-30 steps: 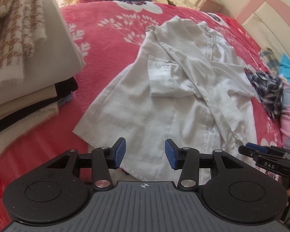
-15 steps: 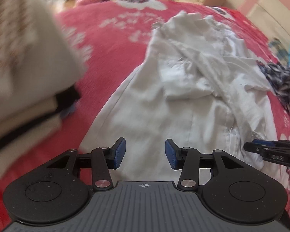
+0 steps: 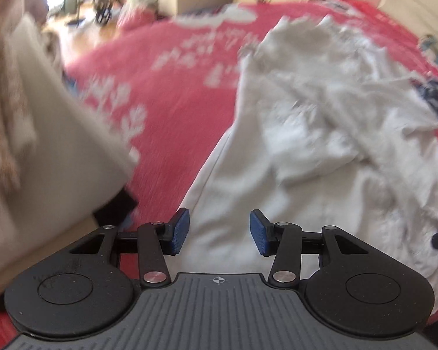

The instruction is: Fold clothes

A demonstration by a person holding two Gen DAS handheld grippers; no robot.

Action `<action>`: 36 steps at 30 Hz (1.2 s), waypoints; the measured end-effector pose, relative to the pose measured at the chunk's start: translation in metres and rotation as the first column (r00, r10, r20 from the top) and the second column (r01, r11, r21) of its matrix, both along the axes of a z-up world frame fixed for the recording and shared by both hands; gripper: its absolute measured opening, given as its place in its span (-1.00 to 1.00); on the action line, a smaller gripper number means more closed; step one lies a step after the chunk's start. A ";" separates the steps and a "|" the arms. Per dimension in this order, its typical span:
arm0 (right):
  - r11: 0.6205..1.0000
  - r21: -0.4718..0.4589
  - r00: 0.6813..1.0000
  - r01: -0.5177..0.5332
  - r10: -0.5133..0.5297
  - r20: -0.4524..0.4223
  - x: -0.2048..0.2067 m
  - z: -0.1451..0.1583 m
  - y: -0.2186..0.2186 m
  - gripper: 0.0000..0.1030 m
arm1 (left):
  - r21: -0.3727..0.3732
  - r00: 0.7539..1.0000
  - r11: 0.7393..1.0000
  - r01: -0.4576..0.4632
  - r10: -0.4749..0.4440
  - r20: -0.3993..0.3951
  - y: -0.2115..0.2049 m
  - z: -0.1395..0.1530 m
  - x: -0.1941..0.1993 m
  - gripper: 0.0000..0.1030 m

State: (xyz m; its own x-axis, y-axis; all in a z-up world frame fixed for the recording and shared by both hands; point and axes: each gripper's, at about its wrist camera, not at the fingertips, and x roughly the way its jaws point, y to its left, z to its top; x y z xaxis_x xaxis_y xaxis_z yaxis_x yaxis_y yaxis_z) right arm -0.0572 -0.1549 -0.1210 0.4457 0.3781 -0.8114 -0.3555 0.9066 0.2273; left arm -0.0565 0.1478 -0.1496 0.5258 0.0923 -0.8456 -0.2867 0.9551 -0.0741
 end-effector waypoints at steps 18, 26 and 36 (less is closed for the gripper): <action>0.982 0.169 0.990 -0.089 0.068 0.123 0.330 0.006 -0.034 -0.01 | 0.123 0.898 0.928 0.351 -0.371 0.235 -0.034 0.035 0.259 0.14; 0.975 0.220 0.999 -0.025 0.030 -0.021 0.478 -0.042 -0.010 0.03 | 0.078 0.884 0.911 0.404 -0.411 0.222 -0.047 0.004 0.388 0.15; 0.973 0.229 0.992 -0.005 0.033 -0.120 0.512 -0.073 0.015 -0.62 | -0.064 0.888 0.892 0.447 -0.433 0.156 -0.060 -0.030 0.456 0.02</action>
